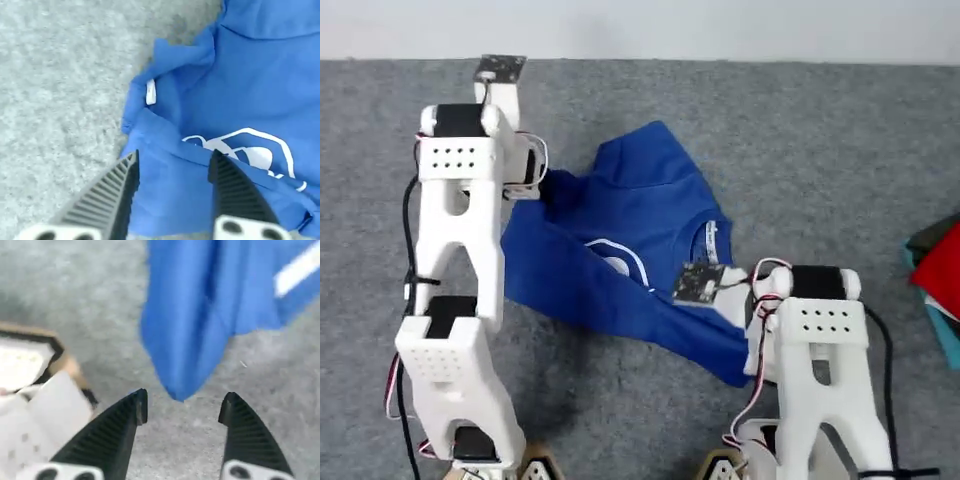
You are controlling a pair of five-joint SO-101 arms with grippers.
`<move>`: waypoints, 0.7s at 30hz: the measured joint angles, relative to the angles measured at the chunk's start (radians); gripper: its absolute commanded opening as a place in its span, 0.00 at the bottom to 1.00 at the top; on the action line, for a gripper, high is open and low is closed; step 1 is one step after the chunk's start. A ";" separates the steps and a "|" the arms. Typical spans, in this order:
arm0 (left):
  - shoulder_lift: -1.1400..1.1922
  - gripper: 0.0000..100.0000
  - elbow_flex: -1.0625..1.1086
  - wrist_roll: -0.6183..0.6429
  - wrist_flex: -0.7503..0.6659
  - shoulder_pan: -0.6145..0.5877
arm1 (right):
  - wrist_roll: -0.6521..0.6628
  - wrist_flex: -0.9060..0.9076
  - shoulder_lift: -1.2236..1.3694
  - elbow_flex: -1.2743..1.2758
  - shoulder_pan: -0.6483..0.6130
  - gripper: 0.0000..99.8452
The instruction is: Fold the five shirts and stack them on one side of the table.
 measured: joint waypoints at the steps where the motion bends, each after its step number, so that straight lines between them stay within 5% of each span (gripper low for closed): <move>1: -0.006 0.22 0.000 0.003 0.000 -0.005 | 0.023 0.020 0.000 0.000 -0.003 0.24; 9: -0.071 0.20 0.000 0.006 0.000 -0.104 | 0.084 0.058 0.158 0.020 -0.068 0.24; 17: -0.247 0.20 0.164 0.006 0.000 -0.124 | 0.084 -0.118 0.379 0.020 -0.072 0.24; 21: -0.307 0.20 0.272 0.006 0.000 -0.126 | 0.084 -0.227 0.422 0.020 -0.072 0.12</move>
